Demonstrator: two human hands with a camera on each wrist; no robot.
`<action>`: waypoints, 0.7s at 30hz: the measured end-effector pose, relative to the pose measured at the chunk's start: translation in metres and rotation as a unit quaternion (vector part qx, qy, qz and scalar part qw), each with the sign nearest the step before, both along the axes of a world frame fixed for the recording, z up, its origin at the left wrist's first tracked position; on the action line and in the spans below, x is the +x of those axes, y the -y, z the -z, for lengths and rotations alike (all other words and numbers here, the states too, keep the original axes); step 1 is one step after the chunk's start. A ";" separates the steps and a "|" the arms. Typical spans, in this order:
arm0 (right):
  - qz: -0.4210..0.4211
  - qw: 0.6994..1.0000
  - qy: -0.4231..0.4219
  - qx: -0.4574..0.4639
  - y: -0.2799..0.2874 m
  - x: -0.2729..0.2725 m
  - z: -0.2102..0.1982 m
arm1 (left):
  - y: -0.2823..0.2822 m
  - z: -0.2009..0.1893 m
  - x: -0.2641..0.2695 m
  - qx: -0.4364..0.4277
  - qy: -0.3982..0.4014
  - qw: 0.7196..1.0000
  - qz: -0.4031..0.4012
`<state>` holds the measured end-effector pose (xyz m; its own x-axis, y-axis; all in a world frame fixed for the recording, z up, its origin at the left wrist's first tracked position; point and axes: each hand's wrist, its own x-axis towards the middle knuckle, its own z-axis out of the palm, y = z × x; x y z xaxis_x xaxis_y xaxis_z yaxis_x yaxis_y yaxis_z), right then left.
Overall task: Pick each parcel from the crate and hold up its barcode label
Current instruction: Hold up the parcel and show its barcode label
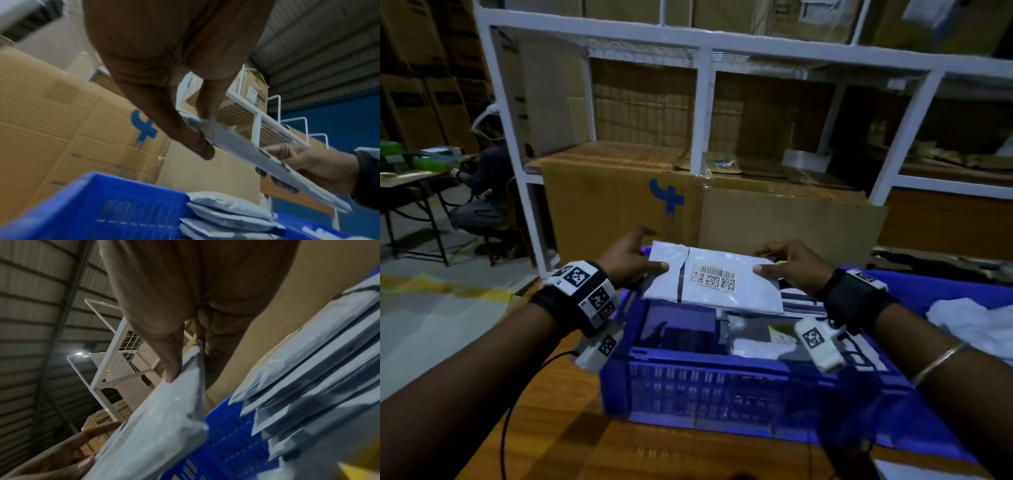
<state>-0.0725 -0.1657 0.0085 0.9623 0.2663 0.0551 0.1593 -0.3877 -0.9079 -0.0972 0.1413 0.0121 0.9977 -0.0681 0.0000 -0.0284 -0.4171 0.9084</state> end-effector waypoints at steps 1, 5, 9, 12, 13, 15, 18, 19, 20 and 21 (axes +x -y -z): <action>-0.004 1.000 -0.003 -0.010 0.014 0.003 0.001 | 0.012 0.000 0.003 0.014 -0.005 1.000 0.005; -0.003 0.998 0.007 -0.058 0.065 0.015 0.004 | 0.059 -0.003 0.012 0.166 -0.013 0.985 0.040; -0.028 0.989 0.038 -0.144 0.104 0.023 0.015 | 0.108 0.001 0.013 0.234 -0.060 0.969 0.058; -0.049 0.979 0.039 -0.195 0.128 0.026 0.022 | 0.137 0.009 0.012 0.262 -0.075 0.960 0.069; -0.055 0.977 0.035 -0.203 0.134 0.025 0.023 | 0.145 0.012 0.012 0.274 -0.080 0.955 0.074; -0.055 0.973 0.028 -0.222 0.145 0.027 0.029 | 0.158 0.017 0.012 0.292 -0.097 0.948 0.083; -0.062 0.961 0.009 -0.269 0.157 0.028 0.038 | 0.174 0.022 0.011 0.323 -0.121 0.934 0.091; -0.071 0.954 0.006 -0.291 0.159 0.027 0.041 | 0.179 0.023 0.011 0.336 -0.126 0.928 0.097; -0.077 0.946 0.003 -0.315 0.161 0.028 0.044 | 0.183 0.024 0.011 0.345 -0.131 0.924 0.101; -0.087 0.938 0.005 -0.335 0.161 0.026 0.044 | 0.187 0.024 0.009 0.353 -0.134 0.920 0.104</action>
<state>-0.0463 -0.3267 -0.0359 0.9014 0.3974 -0.1717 0.2802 -0.8379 -0.4685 -0.0880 -0.0458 -0.0123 0.9206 -0.1454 -0.3623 0.0120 -0.9171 0.3986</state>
